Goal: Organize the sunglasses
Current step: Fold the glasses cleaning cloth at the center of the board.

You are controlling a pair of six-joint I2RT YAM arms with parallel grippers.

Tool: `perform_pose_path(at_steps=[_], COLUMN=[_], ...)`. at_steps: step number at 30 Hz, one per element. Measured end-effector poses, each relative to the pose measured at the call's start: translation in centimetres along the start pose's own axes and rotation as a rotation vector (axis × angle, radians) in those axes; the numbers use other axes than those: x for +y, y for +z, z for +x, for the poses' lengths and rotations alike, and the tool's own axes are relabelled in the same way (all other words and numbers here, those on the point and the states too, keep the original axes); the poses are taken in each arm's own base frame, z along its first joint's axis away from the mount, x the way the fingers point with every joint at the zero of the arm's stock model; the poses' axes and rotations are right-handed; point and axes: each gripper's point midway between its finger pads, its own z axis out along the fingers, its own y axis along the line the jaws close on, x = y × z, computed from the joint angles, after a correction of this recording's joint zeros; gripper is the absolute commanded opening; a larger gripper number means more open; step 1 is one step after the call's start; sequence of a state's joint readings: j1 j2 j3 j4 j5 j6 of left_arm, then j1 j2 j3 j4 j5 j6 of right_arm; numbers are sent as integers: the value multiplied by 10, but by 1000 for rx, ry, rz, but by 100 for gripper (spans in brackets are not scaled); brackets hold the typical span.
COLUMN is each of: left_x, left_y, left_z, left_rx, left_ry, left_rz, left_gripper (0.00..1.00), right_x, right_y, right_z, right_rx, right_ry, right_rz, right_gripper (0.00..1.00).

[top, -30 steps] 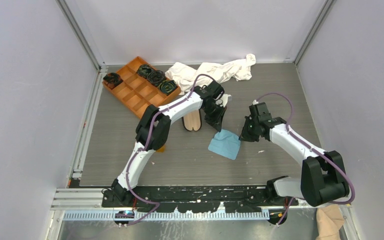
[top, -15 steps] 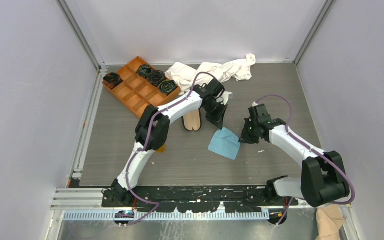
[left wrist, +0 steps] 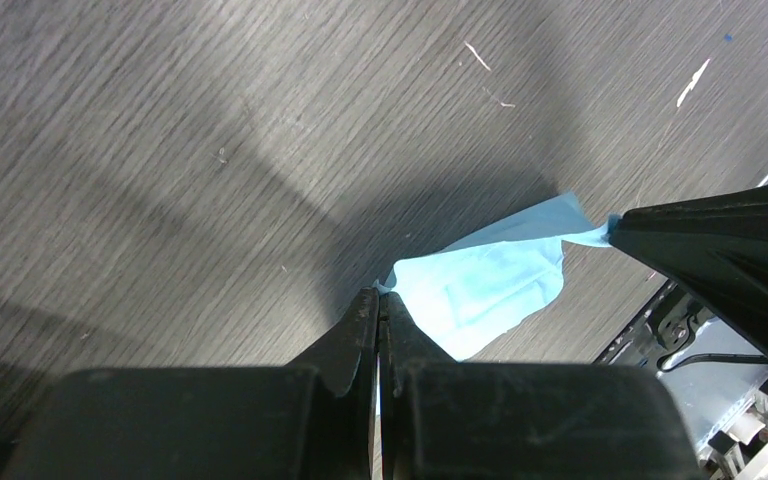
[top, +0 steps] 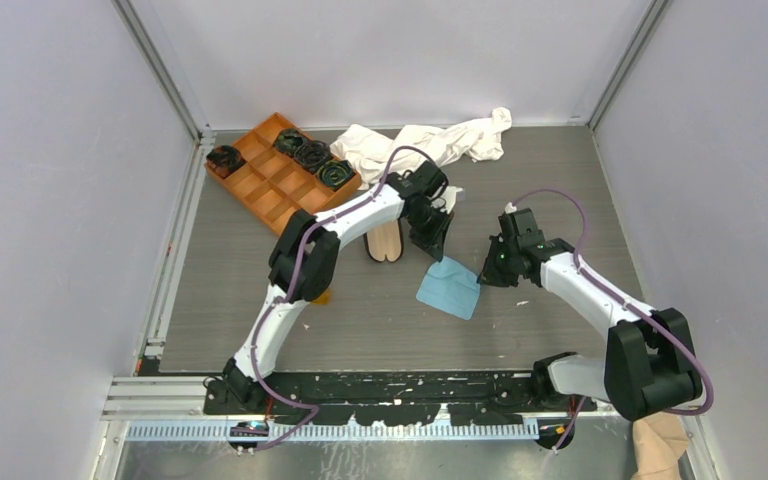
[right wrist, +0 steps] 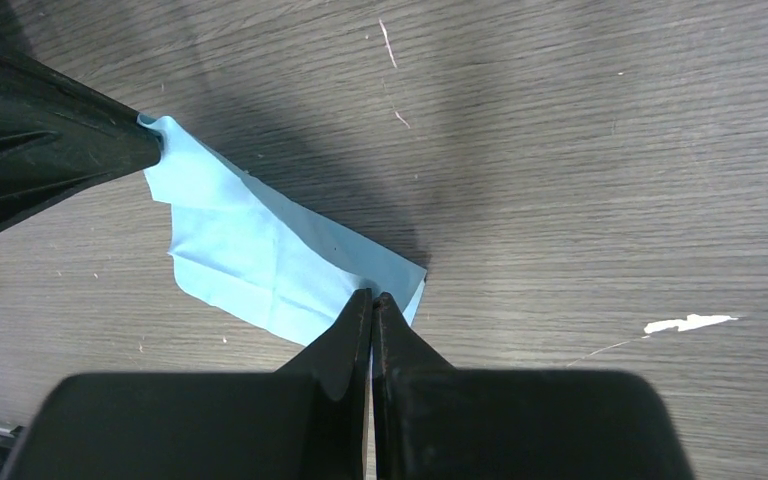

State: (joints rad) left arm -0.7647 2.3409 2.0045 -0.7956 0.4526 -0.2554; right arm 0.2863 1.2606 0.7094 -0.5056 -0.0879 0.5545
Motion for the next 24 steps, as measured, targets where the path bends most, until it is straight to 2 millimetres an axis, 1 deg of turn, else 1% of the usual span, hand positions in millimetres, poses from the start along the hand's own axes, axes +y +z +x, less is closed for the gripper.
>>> perform_pose_path(at_steps=[5, 10, 14, 18, 24], left_x=[-1, -5, -5, -3, 4], left_y=[-5, -15, -20, -17, -7], left_z=[4, 7, 15, 22, 38], left_rx=[-3, -21, -17, -7, 23], left_ry=[3, 12, 9, 4, -28], left_rz=[-6, -3, -3, -5, -4], left_gripper=[0, 0, 0, 0, 0], right_x=[3, 6, 8, 8, 5], right_y=[-3, -2, -1, 1, -2], right_z=[2, 11, 19, 29, 33], right_rx=[-6, 11, 28, 43, 35], right_ry=[-8, -19, -30, -34, -23], right_rz=[-13, -18, -20, -17, -18], right_gripper=[1, 1, 0, 1, 0])
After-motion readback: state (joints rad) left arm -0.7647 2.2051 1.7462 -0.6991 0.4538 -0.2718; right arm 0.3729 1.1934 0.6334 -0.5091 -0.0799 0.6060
